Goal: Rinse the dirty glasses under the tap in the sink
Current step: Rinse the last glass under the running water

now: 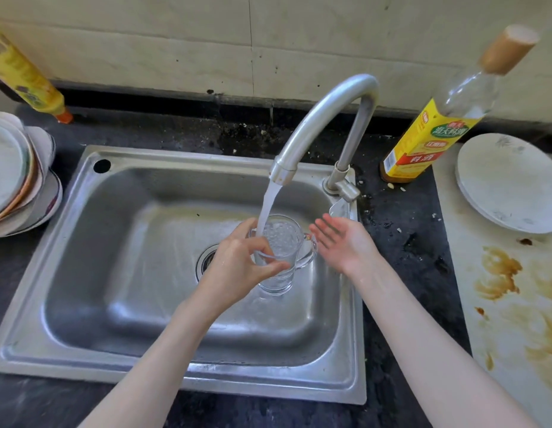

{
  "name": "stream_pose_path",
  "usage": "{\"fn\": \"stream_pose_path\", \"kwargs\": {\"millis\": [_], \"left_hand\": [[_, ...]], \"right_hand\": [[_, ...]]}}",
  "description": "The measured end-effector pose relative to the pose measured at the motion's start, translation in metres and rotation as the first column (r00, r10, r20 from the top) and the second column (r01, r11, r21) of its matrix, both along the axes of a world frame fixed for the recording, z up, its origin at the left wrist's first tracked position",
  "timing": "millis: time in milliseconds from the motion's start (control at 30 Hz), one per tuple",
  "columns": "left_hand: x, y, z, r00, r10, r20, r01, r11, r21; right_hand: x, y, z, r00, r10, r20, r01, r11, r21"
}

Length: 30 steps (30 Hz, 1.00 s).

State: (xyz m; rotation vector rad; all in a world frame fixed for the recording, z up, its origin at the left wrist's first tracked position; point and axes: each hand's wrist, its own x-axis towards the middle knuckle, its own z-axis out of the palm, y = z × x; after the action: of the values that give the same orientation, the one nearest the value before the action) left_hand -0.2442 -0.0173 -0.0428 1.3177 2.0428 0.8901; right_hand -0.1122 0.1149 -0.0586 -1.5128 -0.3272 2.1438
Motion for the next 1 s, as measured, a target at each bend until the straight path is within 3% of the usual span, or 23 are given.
{"fn": "stream_pose_path", "kwargs": {"millis": [400,633,700,833,933,1000], "left_hand": [[-0.001,0.004,0.031,1.000,0.031,0.001,-0.031,0.999,0.040],[0.002,0.010,0.046,0.991,0.129,0.035,-0.131,0.991,0.040],[0.004,0.010,0.052,0.986,0.162,0.047,-0.164,0.985,0.044],[0.006,0.011,0.059,0.975,0.198,0.102,-0.201,0.979,0.024],[0.004,0.010,0.053,0.904,0.325,0.276,-0.322,0.945,-0.058],[0.004,0.008,0.046,0.759,0.438,0.482,-0.430,0.893,-0.135]], "right_hand": [[0.010,0.016,0.037,0.999,-0.009,-0.043,0.010,1.000,0.007],[0.022,0.042,0.064,0.977,-0.116,-0.179,0.111,0.993,-0.034],[0.022,0.040,0.062,0.989,-0.052,-0.137,0.056,0.998,0.024],[0.032,0.015,0.043,0.956,0.228,0.184,-0.269,0.933,0.239],[0.037,-0.027,0.025,0.908,0.408,0.091,-0.417,0.901,0.118],[0.036,-0.050,0.018,0.915,0.394,-0.087,-0.393,0.919,0.026]]}}
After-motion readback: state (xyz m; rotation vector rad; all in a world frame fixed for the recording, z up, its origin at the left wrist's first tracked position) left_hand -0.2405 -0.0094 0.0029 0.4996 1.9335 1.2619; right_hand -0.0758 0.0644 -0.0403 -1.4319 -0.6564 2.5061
